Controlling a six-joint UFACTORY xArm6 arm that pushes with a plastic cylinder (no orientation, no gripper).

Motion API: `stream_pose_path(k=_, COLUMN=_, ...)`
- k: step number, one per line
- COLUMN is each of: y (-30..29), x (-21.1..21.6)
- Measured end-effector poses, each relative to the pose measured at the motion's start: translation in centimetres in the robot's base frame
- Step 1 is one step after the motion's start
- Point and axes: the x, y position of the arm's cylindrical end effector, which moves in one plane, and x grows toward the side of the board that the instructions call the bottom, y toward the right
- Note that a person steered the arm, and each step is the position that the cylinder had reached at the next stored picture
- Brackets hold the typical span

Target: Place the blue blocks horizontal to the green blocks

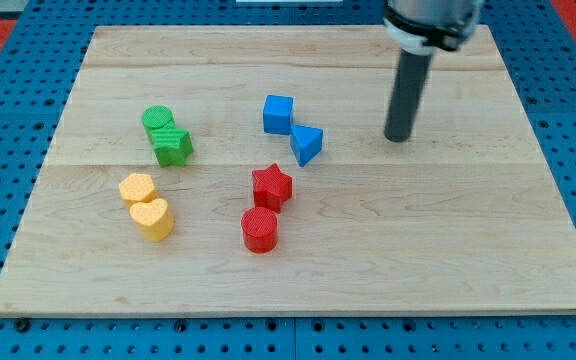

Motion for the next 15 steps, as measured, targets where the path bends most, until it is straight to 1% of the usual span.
stream_pose_path(k=1, y=-4.8, x=0.3)
stream_pose_path(k=2, y=-10.7, x=-1.2)
stream_pose_path(k=3, y=-10.0, x=0.9)
stream_pose_path(k=4, y=-8.2, x=-1.7)
stream_pose_path(k=5, y=-6.6, x=-5.7)
stream_pose_path(k=6, y=-9.1, x=-9.8)
stream_pose_path(k=7, y=-14.7, x=-8.5)
stream_pose_path(k=8, y=-18.1, x=-8.5)
stream_pose_path(k=9, y=-18.2, x=-6.4)
stream_pose_path(k=10, y=-16.3, x=-4.3)
stream_pose_path(k=11, y=-17.1, x=-5.0)
stream_pose_path(k=12, y=-13.4, x=-8.3)
stream_pose_path(k=13, y=-5.7, x=-5.8)
stream_pose_path(k=14, y=-7.8, x=-1.8)
stream_pose_path(k=15, y=-10.6, x=-1.7)
